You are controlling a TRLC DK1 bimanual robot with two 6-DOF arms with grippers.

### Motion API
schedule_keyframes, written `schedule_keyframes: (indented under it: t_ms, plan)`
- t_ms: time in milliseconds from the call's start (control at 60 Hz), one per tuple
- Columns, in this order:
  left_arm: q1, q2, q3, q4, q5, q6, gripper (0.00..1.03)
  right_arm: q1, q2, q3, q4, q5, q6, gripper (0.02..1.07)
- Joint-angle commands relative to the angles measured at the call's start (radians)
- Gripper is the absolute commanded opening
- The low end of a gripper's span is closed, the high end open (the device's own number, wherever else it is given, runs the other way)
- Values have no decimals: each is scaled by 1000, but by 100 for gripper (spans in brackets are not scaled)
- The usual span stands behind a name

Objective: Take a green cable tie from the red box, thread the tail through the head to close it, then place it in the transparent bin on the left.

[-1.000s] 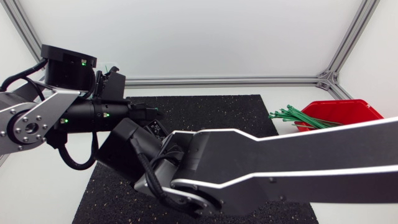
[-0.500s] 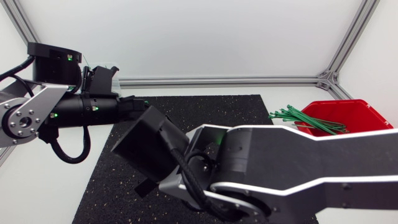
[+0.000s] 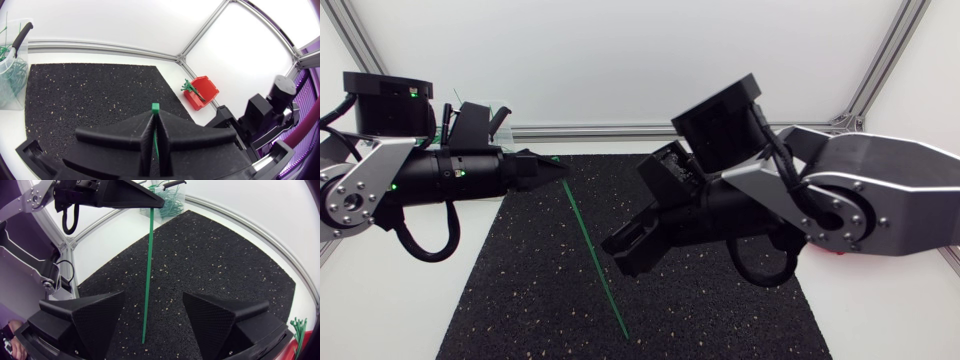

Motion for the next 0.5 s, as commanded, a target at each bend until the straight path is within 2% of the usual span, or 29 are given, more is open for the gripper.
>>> schedule_keyframes:
  t_ms: [0,117,283,383,483]
  plan:
    - [6,-14,-24,29,49,11,4,-70,-17,-36,24,-109,-57,90]
    - [-5,-12,-35,75,110,18,4,-132,-13,-33,8,-191,-87,90]
    - [-39,-24,-34,88,169,64,4,-190,32,19,-98,-330,-118,90]
    - [-59,-28,-29,97,192,92,4,-198,23,50,-147,-349,-206,91]
    - [-63,-9,-6,97,242,94,4,-196,15,92,-239,-364,-308,102]
